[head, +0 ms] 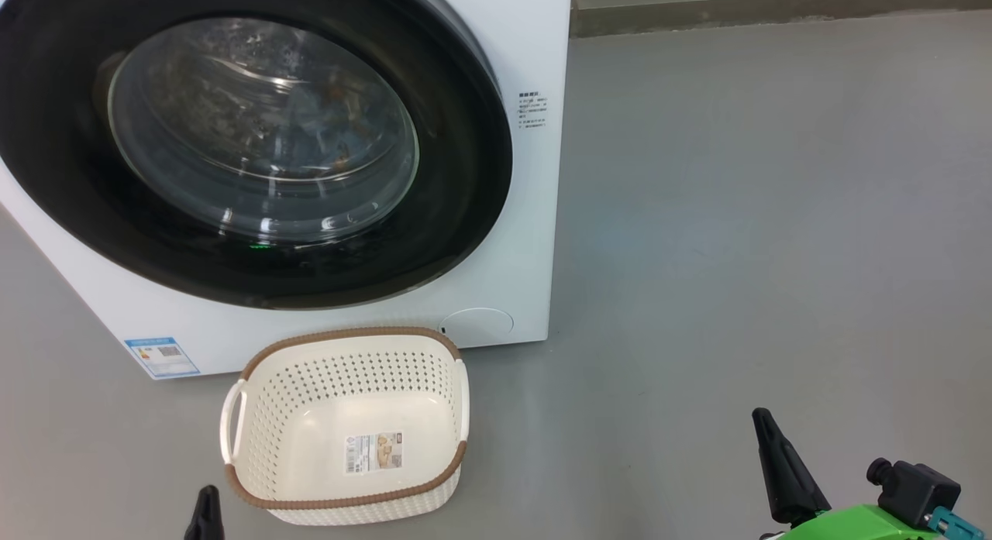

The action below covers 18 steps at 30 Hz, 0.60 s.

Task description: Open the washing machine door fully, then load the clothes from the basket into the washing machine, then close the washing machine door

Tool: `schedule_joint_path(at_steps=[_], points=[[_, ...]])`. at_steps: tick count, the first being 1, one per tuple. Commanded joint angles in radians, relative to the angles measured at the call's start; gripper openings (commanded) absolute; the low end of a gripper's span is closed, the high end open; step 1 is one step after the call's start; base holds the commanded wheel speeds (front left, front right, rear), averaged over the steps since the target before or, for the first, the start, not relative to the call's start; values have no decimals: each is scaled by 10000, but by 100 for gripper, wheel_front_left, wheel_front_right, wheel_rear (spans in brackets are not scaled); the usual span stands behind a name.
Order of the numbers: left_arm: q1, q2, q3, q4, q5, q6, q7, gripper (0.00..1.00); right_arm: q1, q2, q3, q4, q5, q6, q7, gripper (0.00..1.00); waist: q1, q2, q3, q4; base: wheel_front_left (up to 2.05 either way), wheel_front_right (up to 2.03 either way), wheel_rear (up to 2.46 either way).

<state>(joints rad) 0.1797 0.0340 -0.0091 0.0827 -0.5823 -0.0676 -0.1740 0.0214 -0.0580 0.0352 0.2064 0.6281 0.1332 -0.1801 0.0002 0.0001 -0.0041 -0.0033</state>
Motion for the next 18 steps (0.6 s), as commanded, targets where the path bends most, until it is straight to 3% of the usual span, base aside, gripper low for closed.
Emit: schedule_joint_path(at_steps=[1, 18], points=[[-476, 187, 119, -162, -377, -136, 67, 0, -437, -98, -18, -201, 334, -7, 59, 0, -1, -1, 1, 1, 0, 0, 0], [-912, 259, 221, 156, -2319, -229, 507, 0, -588, -139, -191, -99, 2195, -10, 515, 0, -1, -1, 15, 7, 0, 0, 0]])
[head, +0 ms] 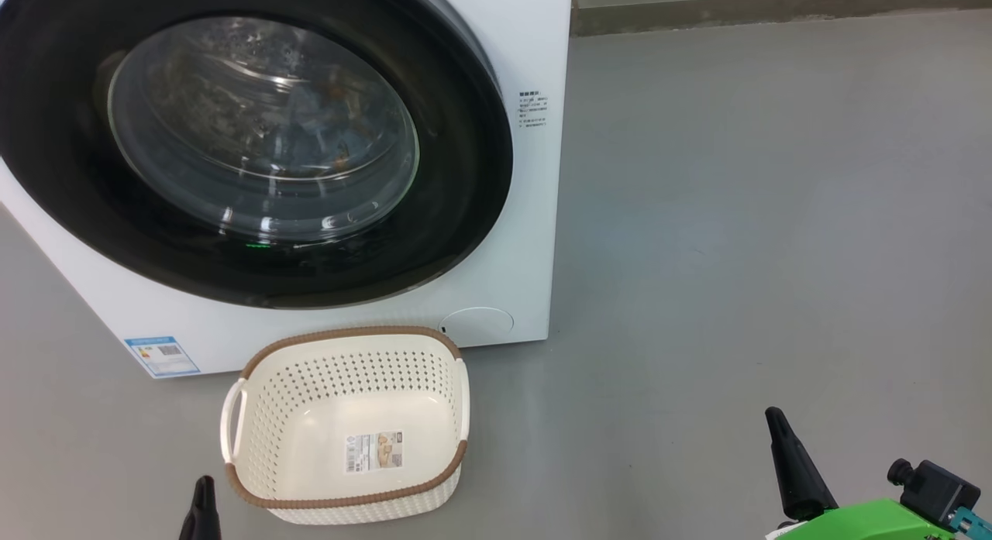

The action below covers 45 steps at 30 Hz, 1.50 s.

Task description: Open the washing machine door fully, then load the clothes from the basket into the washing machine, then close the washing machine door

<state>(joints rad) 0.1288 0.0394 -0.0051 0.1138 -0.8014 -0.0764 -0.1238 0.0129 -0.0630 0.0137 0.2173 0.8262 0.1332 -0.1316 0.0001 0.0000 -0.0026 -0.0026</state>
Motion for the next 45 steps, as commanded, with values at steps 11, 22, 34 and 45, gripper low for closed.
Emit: schedule_joint_path(at_steps=[11, 22, 34, 45], points=[[-690, 241, 262, 59, -1370, -201, 302, 0, -602, -105, -103, -140, 1405, -12, 337, 0, -1, 0, 9, 4, 0, 0, 0], [-978, 269, 353, 275, -2607, -261, 607, 0, -702, -114, -240, -71, 2591, -15, 652, 0, -1, 0, 17, 8, 0, 0, 0], [-1293, 293, 462, 512, -3946, -326, 948, 0, -812, -117, -398, 4, 3874, -17, 1003, 0, -1, 0, 27, 12, 0, 0, 0], [-1557, 309, 558, 711, -5059, -381, 1237, 0, -904, -116, -535, 67, 4940, -19, 1300, 0, -1, 0, 34, 16, 0, 0, 0]])
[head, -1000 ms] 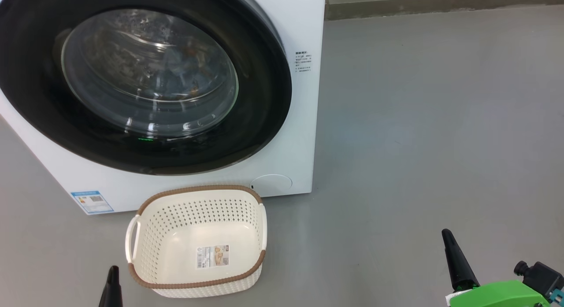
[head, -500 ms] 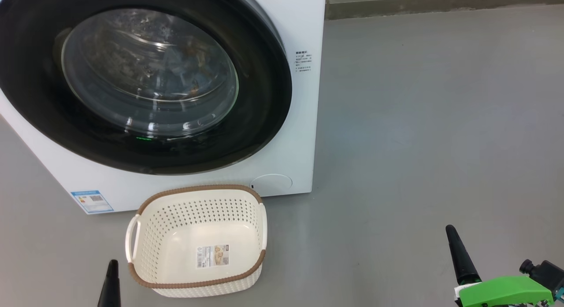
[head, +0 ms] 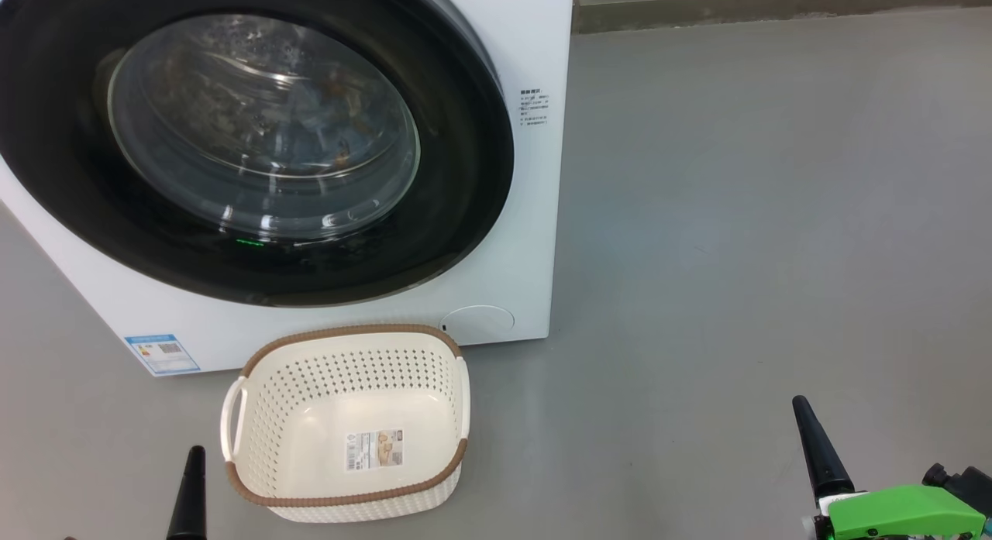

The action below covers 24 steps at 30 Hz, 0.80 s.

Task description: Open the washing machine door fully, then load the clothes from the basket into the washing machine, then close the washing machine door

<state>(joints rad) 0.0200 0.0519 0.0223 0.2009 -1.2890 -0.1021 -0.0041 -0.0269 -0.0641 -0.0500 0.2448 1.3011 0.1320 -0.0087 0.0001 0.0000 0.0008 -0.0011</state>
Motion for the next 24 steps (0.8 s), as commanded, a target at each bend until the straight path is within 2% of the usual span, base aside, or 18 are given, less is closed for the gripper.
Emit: schedule_joint_path(at_steps=[1, 24], points=[[-495, 186, 294, -140, -294, -129, 70, 0, -516, -104, 87, -201, 297, -8, 101, 0, -1, 0, 1, 1, 0, 0, 0], [-1103, 210, 534, 317, -2837, -255, 748, 0, -729, -89, -246, -55, 2733, -12, 798, 0, -1, 0, 19, 9, 0, 0, 0]])
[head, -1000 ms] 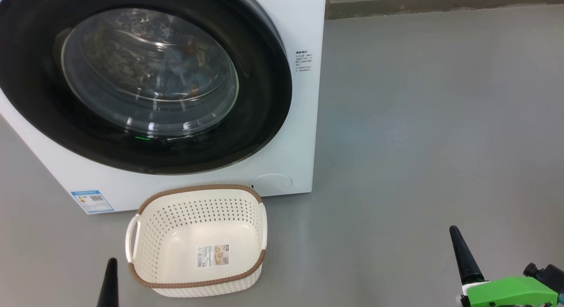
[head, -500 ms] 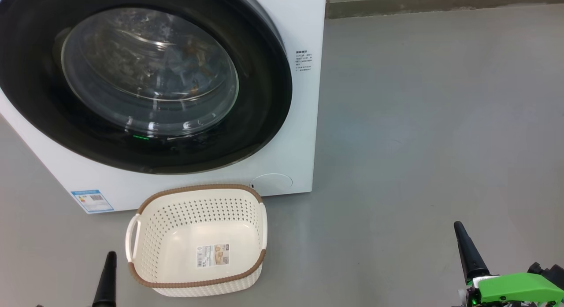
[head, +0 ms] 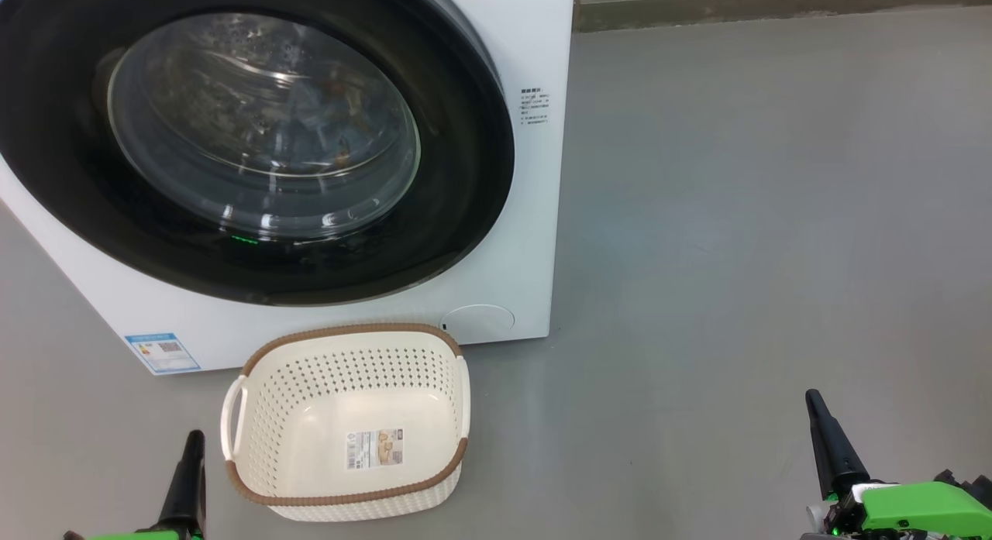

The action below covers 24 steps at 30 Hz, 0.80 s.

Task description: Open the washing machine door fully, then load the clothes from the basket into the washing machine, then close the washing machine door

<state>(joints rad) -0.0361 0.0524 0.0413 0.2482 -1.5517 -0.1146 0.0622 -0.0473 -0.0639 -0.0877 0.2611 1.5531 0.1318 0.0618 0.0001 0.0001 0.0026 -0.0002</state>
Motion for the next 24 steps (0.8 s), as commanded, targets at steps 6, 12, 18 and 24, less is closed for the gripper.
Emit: schedule_joint_path(at_steps=[6, 12, 18, 24], points=[[-692, 208, 407, -44, -833, -161, 255, 0, -578, -85, 46, -182, 811, -11, 267, 0, 0, -1, 5, 2, 0, 0, 0], [-694, 192, 430, -43, -814, -161, 273, 0, -580, -69, 24, -180, 792, -11, 285, 0, 0, -1, 5, 2, 0, 0, 0], [-695, 176, 451, -42, -796, -161, 290, 0, -582, -54, 3, -178, 774, -11, 302, 0, 0, -1, 5, 2, 0, 0, 0], [-697, 162, 471, -41, -779, -161, 307, 0, -583, -40, -17, -177, 758, -11, 318, 0, 0, -1, 5, 2, 0, 0, 0]])
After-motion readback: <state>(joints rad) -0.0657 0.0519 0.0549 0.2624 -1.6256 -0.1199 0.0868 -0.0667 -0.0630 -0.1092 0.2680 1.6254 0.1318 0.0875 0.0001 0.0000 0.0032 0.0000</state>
